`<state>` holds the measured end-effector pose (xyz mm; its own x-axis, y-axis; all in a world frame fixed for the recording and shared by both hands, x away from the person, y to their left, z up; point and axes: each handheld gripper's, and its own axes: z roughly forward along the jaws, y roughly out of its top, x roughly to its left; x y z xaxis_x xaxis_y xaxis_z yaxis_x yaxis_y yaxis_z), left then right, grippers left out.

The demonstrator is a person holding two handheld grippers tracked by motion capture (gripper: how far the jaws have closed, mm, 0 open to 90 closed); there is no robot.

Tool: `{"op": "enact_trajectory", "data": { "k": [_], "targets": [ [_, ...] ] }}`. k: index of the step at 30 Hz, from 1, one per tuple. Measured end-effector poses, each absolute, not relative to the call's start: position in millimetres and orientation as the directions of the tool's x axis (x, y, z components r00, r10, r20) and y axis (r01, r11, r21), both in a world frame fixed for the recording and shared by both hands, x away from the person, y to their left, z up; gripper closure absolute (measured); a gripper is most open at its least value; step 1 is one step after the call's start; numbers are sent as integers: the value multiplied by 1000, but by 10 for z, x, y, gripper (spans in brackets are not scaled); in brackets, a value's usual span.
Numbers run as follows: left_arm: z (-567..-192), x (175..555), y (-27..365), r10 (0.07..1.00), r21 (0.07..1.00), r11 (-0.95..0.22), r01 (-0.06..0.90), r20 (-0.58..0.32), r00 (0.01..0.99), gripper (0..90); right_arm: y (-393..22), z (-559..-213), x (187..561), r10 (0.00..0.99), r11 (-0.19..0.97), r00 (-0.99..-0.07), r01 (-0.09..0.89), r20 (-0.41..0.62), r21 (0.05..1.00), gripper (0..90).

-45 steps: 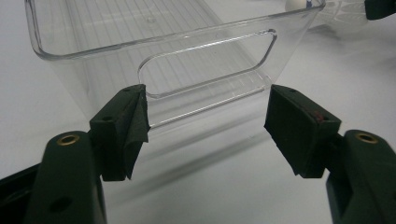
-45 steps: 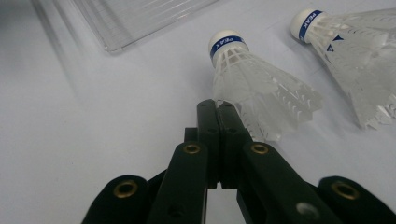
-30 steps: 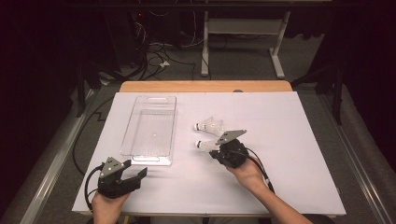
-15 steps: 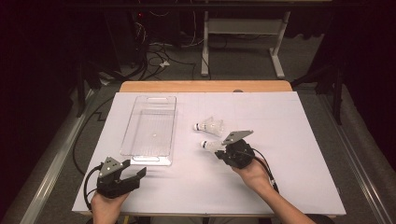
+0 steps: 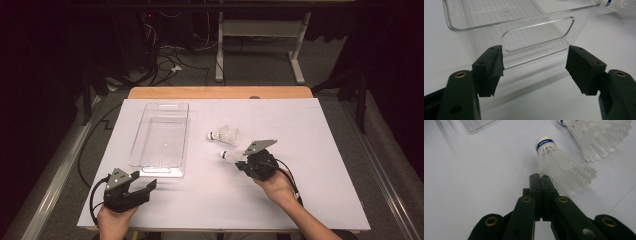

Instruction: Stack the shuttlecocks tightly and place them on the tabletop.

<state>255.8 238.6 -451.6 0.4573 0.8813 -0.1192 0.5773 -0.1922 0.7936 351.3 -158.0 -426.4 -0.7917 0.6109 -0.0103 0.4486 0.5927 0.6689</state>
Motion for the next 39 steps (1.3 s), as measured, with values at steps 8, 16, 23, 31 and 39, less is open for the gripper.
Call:
{"op": "enact_trajectory", "data": {
  "k": [8,16,23,31,39],
  "targets": [
    [-4517,2559,2385,882,793,-192,578,-119,456,312,-1658,-4246,3515,623,588,-782,458,-12,667,900],
    [-4518,2558,2385,882,795,-187,578,-122,455,312,-1747,-4228,3519,637,581,-771,470,-12,664,900],
    [-4517,2557,2384,883,794,-188,578,-122,454,312,-1825,-4219,3524,645,582,-764,476,-18,660,900],
    [-4516,2556,2385,882,793,-192,579,-119,455,312,-1906,-4211,3545,657,577,-754,486,-19,657,900],
    [-4516,2556,2384,883,793,-191,578,-119,455,312,-1963,-4193,3590,670,572,-742,496,-23,653,900]
  ]
}}
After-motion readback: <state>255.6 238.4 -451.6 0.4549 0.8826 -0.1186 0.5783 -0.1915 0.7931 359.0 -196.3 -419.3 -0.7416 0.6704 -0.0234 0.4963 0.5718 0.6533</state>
